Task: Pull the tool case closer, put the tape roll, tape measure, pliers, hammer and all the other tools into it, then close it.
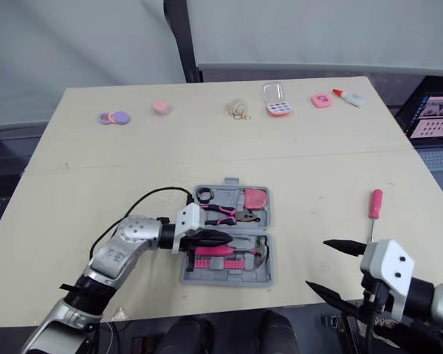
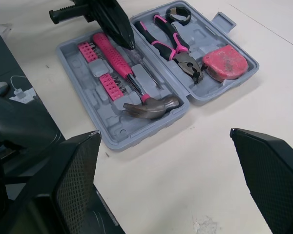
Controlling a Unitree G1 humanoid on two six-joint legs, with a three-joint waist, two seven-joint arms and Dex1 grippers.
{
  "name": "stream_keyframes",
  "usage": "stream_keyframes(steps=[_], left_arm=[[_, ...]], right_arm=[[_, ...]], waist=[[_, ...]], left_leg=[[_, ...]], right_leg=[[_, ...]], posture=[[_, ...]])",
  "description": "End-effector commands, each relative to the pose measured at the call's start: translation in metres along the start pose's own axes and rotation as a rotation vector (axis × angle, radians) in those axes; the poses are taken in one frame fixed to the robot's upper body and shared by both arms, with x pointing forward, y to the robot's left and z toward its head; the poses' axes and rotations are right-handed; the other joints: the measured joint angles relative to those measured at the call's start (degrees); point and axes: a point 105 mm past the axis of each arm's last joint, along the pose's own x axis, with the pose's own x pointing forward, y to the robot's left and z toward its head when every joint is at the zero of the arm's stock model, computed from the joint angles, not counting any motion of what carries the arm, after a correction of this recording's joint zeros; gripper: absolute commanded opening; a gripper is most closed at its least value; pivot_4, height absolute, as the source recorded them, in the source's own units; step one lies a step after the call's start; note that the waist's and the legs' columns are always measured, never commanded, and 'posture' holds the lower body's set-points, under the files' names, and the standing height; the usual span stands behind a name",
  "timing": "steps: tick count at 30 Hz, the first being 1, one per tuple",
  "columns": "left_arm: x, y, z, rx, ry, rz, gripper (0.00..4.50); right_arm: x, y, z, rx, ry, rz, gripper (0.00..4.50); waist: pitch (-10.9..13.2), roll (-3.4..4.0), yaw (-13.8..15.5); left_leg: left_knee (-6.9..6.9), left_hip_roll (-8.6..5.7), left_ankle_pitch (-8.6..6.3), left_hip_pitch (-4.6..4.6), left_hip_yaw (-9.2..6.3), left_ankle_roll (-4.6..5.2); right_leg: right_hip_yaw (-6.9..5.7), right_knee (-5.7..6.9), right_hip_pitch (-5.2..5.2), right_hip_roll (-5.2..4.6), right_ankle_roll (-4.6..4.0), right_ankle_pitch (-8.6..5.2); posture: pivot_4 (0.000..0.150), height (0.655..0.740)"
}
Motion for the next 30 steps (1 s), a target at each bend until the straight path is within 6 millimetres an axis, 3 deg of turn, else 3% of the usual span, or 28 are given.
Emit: stream_keyframes(steps=[1, 18, 30], left_arm=[[0.002, -0.002, -0.001, 0.029, -0.006, 0.003, 0.03], [0.001, -0.006, -0.034, 0.007, 0.089, 0.020, 0.03], [0.005, -0.022, -0.055, 0.034, 0.176, -0.028, 0.03]], right_arm=[[-0.003, 0.000, 0.006, -0.031, -0.007, -0.015, 4.50], [-0.004, -0.001, 0.008, -0.033, -0.004, -0.026, 4.50], [-0.006, -0.002, 0.008, -0.039, 0.003, -0.028, 4.50]], waist=[[0.0, 0.00, 0.0], [0.0, 0.03, 0.0], [-0.5, 0.09, 0.1]], left_leg=[[0.00, 0.00, 0.00, 0.00, 0.00, 0.00], [-0.01, 0.01, 0.00, 0.02, 0.01, 0.00], [-0.02, 0.00, 0.00, 0.04, 0.00, 0.00]], right_leg=[[0.00, 0.00, 0.00, 0.00, 0.00, 0.00], [0.00, 0.00, 0.00, 0.00, 0.00, 0.00], [0.00, 0.00, 0.03, -0.01, 0.00, 0.00]], posture=[[0.150, 0.7400], [0.150, 0.7400], [0.150, 0.7400]])
